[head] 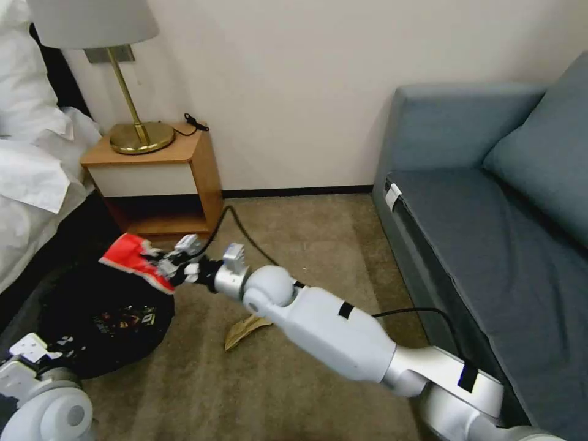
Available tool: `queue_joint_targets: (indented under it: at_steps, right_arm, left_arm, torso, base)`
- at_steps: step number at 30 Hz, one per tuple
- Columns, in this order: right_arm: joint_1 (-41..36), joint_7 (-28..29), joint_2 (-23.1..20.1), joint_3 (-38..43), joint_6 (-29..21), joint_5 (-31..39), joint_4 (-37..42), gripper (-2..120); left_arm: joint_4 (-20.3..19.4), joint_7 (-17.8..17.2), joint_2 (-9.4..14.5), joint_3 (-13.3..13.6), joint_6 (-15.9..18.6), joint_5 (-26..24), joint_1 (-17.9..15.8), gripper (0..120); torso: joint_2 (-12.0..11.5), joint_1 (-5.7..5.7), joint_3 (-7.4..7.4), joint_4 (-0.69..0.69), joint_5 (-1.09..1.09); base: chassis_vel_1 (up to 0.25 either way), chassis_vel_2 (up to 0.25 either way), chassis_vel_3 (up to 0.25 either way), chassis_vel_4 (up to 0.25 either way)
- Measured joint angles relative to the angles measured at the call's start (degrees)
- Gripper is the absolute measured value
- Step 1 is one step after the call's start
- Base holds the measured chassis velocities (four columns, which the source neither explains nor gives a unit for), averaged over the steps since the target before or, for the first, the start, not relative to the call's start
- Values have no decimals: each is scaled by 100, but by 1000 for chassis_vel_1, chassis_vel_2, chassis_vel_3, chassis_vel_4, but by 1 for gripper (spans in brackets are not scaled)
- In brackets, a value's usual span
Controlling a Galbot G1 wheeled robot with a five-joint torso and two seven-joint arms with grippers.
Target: Pick up the trash bin, then pick up the garbage on the floor and place it into the trash bin.
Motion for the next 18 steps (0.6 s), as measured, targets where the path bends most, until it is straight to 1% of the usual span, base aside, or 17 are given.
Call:
queue_joint_targets:
  at_steps: [3,8,10,11,14,18]
  right_arm:
    - [-15,29,223,-153,79,-109,-231,0]
    - [-40,84,243,-233,137,-208,-412,0]
    - [-58,122,243,-284,264,-387,-760,0]
    - [-58,122,243,-284,264,-387,-760,0]
    - [-79,173,239,-287,417,-549,-1182,0]
    - [-84,185,235,-273,495,-615,-1402,0]
  left_arm:
    - [-55,-1,-13,7,15,3,7,0]
    - [-172,-1,-27,6,43,-14,37,0]
    - [-289,-1,-40,0,86,-50,36,0]
    - [-289,-1,-40,0,86,-50,36,0]
    - [-348,-15,-50,-9,155,-161,15,0]
    - [-351,-22,-90,17,187,-176,4,0]
  torso:
    - [0,0,0,1,0]
    - [0,0,0,0,1]
    - [0,0,0,0,1]
    - [0,0,0,0,1]
    - [0,0,0,-1,1]
    - [0,0,0,-1,0]
  base:
    - [0,0,0,0]
    - [0,0,0,0]
    - [0,0,0,0]
    - [0,0,0,0]
    - [0,0,0,0]
    - [0,0,0,0]
